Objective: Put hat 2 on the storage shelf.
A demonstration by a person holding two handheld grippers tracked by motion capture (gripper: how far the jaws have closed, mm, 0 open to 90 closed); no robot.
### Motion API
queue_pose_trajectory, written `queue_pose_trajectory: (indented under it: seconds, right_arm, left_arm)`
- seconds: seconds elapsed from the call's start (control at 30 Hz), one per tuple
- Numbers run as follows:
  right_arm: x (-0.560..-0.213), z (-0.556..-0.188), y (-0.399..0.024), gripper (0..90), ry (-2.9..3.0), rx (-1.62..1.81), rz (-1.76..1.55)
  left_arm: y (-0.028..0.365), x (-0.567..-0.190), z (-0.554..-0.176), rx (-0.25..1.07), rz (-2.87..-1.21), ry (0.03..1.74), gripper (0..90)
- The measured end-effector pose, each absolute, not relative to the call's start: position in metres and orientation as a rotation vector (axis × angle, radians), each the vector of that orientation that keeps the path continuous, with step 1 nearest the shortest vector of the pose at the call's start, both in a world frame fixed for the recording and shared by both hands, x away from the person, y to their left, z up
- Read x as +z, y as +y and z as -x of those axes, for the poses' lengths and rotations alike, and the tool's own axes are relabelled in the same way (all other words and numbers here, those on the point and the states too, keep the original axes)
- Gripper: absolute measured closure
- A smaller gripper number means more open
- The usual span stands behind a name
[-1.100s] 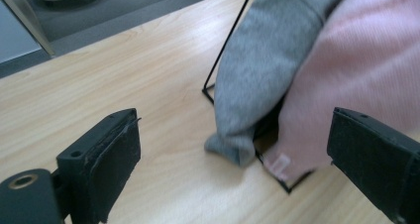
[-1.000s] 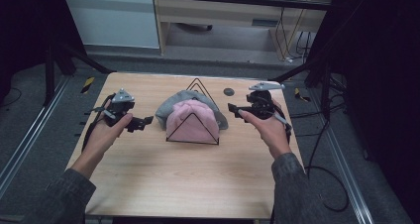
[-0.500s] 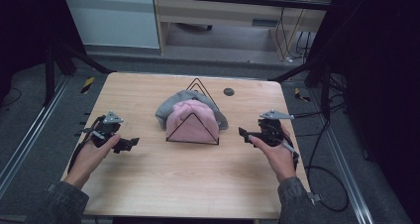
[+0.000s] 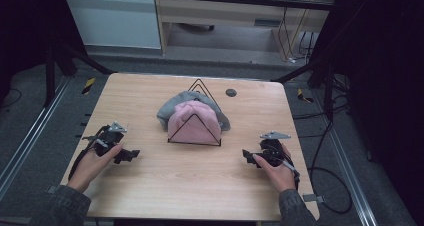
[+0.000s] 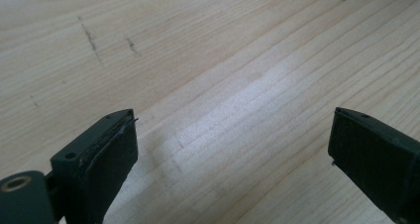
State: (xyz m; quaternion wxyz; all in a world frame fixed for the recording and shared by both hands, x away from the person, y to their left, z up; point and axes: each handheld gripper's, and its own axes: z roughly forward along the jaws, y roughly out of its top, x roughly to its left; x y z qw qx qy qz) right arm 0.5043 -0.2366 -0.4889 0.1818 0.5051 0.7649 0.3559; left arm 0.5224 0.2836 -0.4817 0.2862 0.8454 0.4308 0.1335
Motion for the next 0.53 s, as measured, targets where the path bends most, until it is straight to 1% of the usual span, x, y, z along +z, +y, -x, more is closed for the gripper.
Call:
queue_pose_trajectory:
  seconds: [0.13,0.2,0.27,0.37,0.53]
  right_arm:
    - [-0.500,-0.502,-0.237,8.7,2.177,0.972,-1.442]
    - [-0.505,-0.501,-0.235,8.1,2.193,0.933,-1.425]
    - [-0.508,-0.498,-0.232,7.4,2.181,0.908,-1.386]
    - [-0.511,-0.496,-0.230,4.4,2.157,0.915,-1.370]
    - [-0.512,-0.495,-0.229,4.0,2.139,0.926,-1.372]
  left_arm:
    - [0.284,-0.490,-0.522,0.338,-2.289,1.174,4.4]
    - [0.284,-0.494,-0.521,0.391,-2.305,1.158,0.7]
    - [0.284,-0.495,-0.521,0.391,-2.296,1.156,0.0]
    - [0.285,-0.498,-0.520,0.403,-2.266,1.133,0.0]
    - [0.292,-0.506,-0.517,0.460,-2.173,1.079,0.0]
